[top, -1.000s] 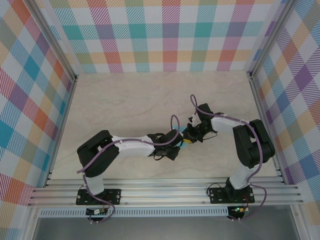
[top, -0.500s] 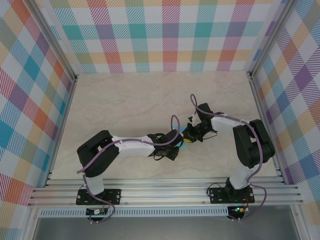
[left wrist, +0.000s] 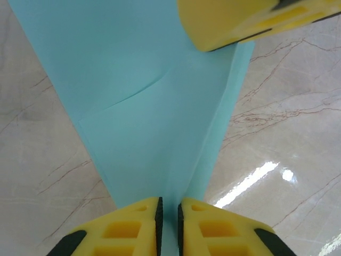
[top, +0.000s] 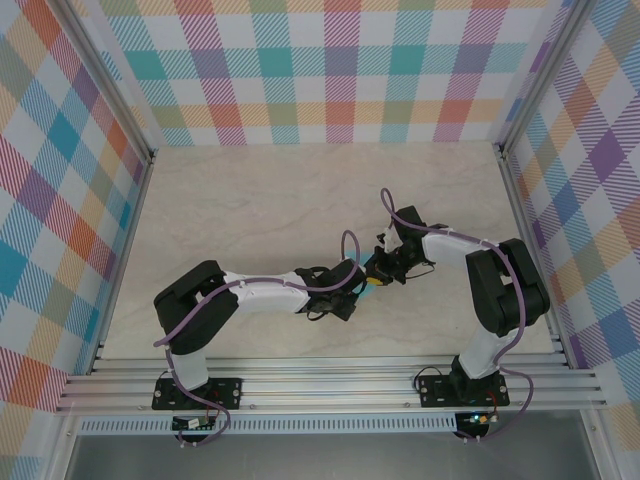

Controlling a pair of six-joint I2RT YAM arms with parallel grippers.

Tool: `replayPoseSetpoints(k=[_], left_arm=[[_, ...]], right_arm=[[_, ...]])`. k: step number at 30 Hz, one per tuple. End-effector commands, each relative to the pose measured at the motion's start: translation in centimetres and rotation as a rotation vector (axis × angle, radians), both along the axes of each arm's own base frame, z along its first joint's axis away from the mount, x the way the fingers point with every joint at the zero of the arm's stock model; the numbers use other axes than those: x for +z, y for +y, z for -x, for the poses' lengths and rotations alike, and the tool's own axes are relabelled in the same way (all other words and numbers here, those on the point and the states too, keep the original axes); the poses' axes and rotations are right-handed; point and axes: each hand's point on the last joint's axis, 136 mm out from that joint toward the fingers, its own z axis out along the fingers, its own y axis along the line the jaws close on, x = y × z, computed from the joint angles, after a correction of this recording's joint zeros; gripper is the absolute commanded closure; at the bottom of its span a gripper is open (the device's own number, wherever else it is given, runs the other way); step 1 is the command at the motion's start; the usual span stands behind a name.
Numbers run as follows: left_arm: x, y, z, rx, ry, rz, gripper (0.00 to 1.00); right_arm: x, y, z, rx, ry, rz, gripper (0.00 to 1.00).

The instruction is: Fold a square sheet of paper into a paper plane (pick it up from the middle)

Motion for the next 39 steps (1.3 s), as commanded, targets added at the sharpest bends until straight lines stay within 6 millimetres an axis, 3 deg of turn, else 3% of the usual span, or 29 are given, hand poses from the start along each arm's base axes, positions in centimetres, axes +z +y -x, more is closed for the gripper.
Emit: replayPoseSetpoints(k=[1,4,10,12,19,23,28,39], left_arm=[[0.5,0.8,-0.2,0.01,-0.016,-0.007,0.9],[0.6,0.7,-0.1,0.009,-0.013,0.002,0.93],[0.8,0.5,-0.3,0.026,0.027,0.094,0.98],[1.1,0.5,-0.4,0.039,0.059,0.168,0.99],[1.5,0.7,-0.7,0.076,0.169,0.365,0.99],[1.1,0.8,-1.0,0.095,0.221,0.43,0.99],[0.7,1.3,-1.2,0.132,0.266,0.491,0.99],[0.3,2.1,-1.8,0.185,0.312,0.551,0.98]], right_arm=[[1.0,0.5,-0.3,0.02,-0.016,-0.02,0.9],[1.1,0.5,-0.2,0.02,-0.021,-0.02,0.88],[1.8,-0.1,-0.3,0.013,-0.059,0.012,0.74],[2.5,-0.6,-0.5,0.003,-0.097,0.036,0.65],[5.4,-1.2,-0.4,-0.024,-0.211,0.023,0.57],[5.7,-0.1,0.2,0.002,-0.192,-0.058,0.65],[4.4,0.8,0.2,0.013,-0.143,-0.095,0.77],[2.5,3.9,-0.3,0.079,-0.086,-0.126,0.82]])
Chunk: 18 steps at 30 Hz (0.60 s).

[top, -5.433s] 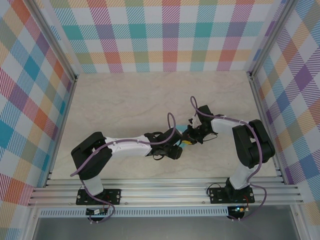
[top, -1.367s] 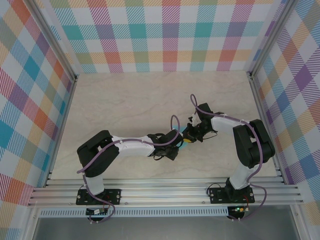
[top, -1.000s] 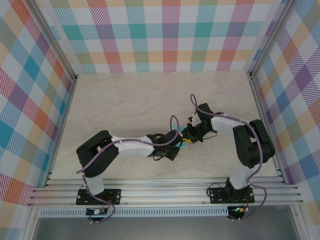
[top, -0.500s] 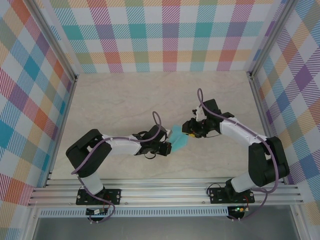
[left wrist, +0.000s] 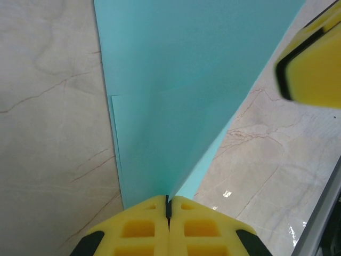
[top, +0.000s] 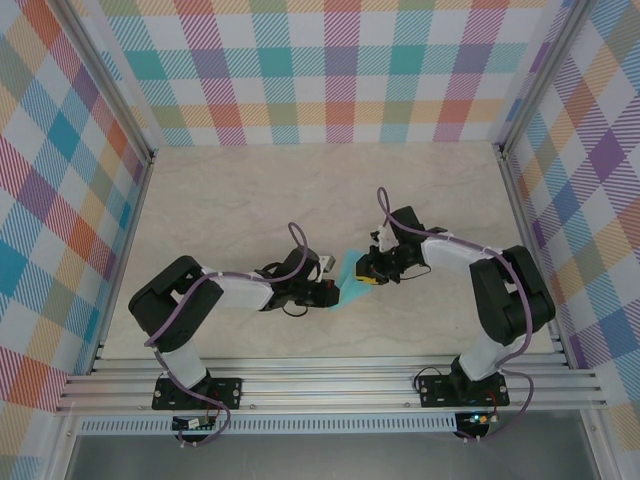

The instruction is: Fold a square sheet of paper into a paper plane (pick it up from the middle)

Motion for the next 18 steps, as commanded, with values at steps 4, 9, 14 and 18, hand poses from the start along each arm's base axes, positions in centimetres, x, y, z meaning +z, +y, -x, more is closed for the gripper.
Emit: replayPoseSetpoints(k=[4,9,14,18], left_arm=[[-0.2,0.0,-0.5,0.023,0.024,0.035,0.98],[-0.4,0.3,-0.4,0.03,0.026,0.024,0.98],[-0.7,0.5,-0.4,0.033,0.031,0.007,0.95],[-0.7,0.8,-0.2,0.032,0.032,-0.006,0.87]], right_arm=[[0.2,2.1,-1.2,0.03,-0.005,-0.054,0.82],[-0.7,2.4,-1.7,0.029,0.008,-0.05,0.82],[-1.4,2.3,-2.1,0.024,0.015,-0.022,0.83],[-2.0,2.1,-2.2,0.02,0.026,-0.005,0.83]])
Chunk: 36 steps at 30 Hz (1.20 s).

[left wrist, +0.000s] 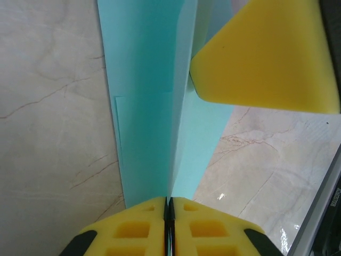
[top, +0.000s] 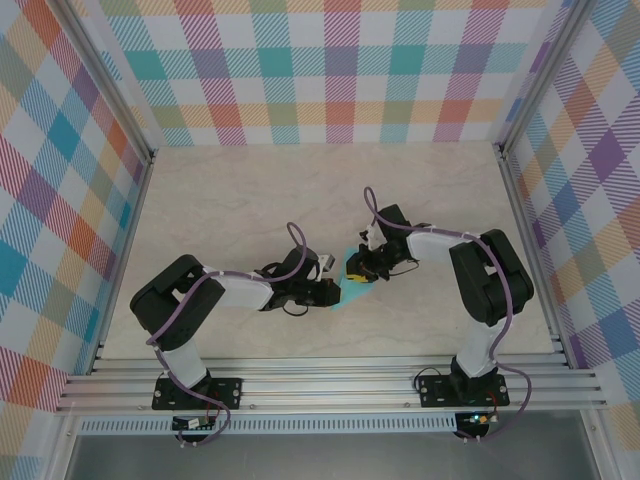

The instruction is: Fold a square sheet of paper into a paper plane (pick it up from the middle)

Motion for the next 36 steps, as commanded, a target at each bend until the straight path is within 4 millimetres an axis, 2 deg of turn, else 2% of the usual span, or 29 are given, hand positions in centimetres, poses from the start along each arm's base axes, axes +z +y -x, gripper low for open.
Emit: replayPoseSetpoints(k=[1,5,10,17,21,25,31,36], left_arm=[[-0.5,1.0,0.0,0.015,0.016,-0.023,0.85],[-0.4,1.2,0.5,0.008,0.021,-0.024,0.8],[-0.1,1.3,1.0,-0.006,0.026,-0.013,0.81],[0.1,1.2,1.3,-0.028,0.027,0.001,0.93],[-0.4,1.1,1.6,-0.033,0.045,0.001,1.0],[-1.2,1.5,1.7,-0.005,0.064,-0.014,1.0],[-1.7,1.7,1.6,0.017,0.08,-0.021,1.0],[-2.2,1.7,1.5,0.028,0.096,-0.027,1.0]], right_arm=[[-0.2,0.4,-0.6,0.0,-0.002,0.004,0.83],[-0.4,0.2,-0.6,-0.001,-0.002,0.021,0.83],[-0.6,0.1,-0.6,0.0,0.006,0.032,0.83],[-0.7,0.0,-0.7,0.0,0.008,0.042,0.83],[-0.9,0.0,-0.6,0.0,0.013,0.047,0.82],[-0.6,0.1,-0.6,0.002,0.013,0.034,0.81],[0.9,1.2,-0.2,0.035,0.002,-0.055,0.8],[0.7,1.6,0.0,0.048,0.009,-0.07,0.8]])
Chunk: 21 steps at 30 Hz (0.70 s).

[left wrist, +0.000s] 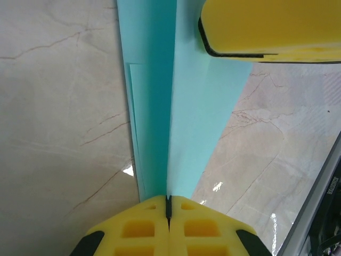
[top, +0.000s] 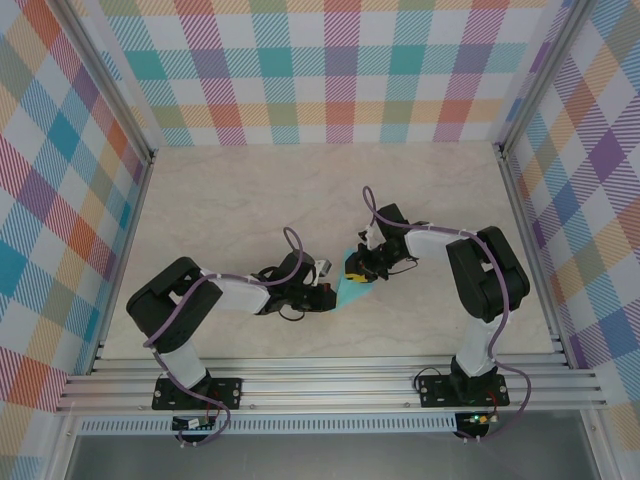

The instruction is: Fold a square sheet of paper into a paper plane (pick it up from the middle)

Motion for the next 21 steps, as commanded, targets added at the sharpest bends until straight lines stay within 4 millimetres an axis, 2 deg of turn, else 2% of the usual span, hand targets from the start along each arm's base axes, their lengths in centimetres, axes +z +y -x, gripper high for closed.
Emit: replayPoseSetpoints(k=[1,5,17,21], left_arm=[[-1.6,0.9,0.1,0.031,0.05,-0.032,1.0],[-1.8,1.1,0.3,0.036,0.055,-0.039,1.0],[-2.2,1.7,0.6,0.039,0.059,-0.06,1.0],[-1.9,1.9,0.7,0.041,0.053,-0.056,0.97]], right_arm=[[0.8,1.1,-0.1,0.029,-0.018,-0.056,0.8],[0.7,1.3,-0.3,0.034,-0.015,-0.058,0.8],[-1.4,0.8,-1.1,0.019,-0.005,0.013,0.81],[-2.3,0.7,-1.0,0.022,0.009,0.029,0.81]])
